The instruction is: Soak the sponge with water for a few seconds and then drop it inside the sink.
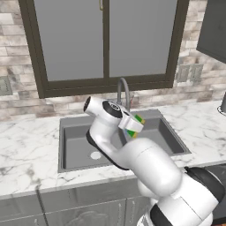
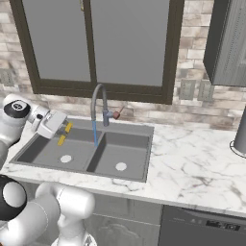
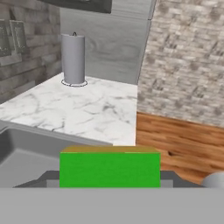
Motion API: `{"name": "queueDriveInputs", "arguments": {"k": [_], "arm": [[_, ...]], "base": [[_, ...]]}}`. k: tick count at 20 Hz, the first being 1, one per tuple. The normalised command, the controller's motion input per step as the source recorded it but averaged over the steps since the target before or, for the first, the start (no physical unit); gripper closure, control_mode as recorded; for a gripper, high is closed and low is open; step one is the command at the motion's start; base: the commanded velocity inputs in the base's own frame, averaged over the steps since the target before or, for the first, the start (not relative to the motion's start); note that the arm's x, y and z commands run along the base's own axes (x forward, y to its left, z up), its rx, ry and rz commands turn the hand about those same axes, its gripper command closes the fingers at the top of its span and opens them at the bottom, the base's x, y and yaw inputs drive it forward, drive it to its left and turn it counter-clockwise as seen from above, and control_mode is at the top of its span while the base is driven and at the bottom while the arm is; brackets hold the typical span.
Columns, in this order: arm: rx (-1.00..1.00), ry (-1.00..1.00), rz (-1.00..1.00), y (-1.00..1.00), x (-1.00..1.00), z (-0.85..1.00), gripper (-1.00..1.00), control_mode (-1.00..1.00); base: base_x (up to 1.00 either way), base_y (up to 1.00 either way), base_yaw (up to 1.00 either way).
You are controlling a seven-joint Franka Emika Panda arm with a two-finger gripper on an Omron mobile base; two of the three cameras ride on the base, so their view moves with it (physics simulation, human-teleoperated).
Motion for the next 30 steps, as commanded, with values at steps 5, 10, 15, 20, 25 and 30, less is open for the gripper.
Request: {"name": "queueDriveInputs", "arguments": {"k": [5,10,15,20,25,30], "arm": [[0.0,0.0,-0.02,0.05,0.04,-0.12,1.0,-1.0],[0.02,0.04,-0.01,0.01,0.0,-0.06,1.0,-1.0],[0.06,0.0,0.0,0.0,0.0,-0.13,1.0,-1.0],[0.04,0.0,0.0,0.0,0.08,-0.22,1.0,-1.0],[0.0,0.0,0.0,0.0,0.29,-0.24,1.0,-1.0],[0.0,0.0,0.0,0.0,0.42,-0.11,1.0,-1.0]], "base": [[0.0,0.0,0.0],[0.0,0.0,0.0],[0.0,0.0,0.0],[0.0,0.0,0.0],[0.0,0.0,0.0],[0.0,0.0,0.0]]}}
